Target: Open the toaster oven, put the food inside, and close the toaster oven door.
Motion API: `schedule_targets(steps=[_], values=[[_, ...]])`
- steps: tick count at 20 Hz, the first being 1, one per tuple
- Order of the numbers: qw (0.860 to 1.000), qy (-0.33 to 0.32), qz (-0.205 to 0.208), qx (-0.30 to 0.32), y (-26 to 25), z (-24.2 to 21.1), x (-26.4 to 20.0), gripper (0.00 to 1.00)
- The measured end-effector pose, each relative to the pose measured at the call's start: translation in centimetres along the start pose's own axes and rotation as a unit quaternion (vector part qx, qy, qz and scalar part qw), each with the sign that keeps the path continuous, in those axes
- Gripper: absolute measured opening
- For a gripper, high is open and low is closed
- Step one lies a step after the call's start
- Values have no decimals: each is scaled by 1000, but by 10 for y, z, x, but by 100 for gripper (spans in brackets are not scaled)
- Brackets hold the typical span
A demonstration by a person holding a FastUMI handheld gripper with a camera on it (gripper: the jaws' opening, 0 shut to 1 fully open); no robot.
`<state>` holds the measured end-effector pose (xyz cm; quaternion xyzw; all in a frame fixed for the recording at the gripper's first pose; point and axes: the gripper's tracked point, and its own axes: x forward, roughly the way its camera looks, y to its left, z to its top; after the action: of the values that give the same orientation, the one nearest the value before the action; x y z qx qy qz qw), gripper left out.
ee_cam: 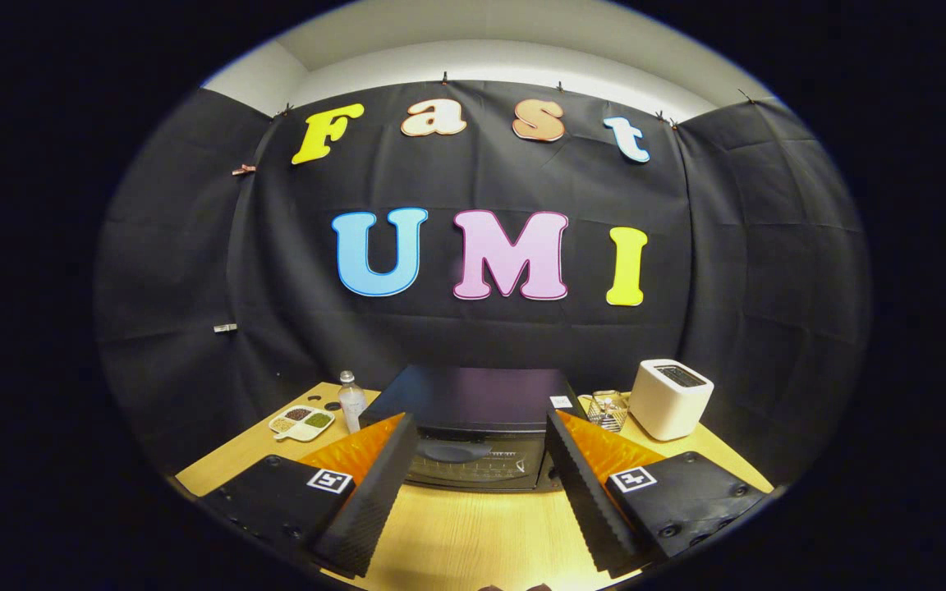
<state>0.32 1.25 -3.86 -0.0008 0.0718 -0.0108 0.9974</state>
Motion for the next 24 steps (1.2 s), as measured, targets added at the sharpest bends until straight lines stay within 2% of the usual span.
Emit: schedule_targets(steps=[10, 14, 19, 24], values=[[998, 56, 6, 19, 28, -37, 63, 98], [997, 73, -8, 1, 26, -57, 97, 98], [995, 101, -24, 7, 27, -88, 135, 98], [991, 133, -31, 14, 30, -117, 150, 98]])
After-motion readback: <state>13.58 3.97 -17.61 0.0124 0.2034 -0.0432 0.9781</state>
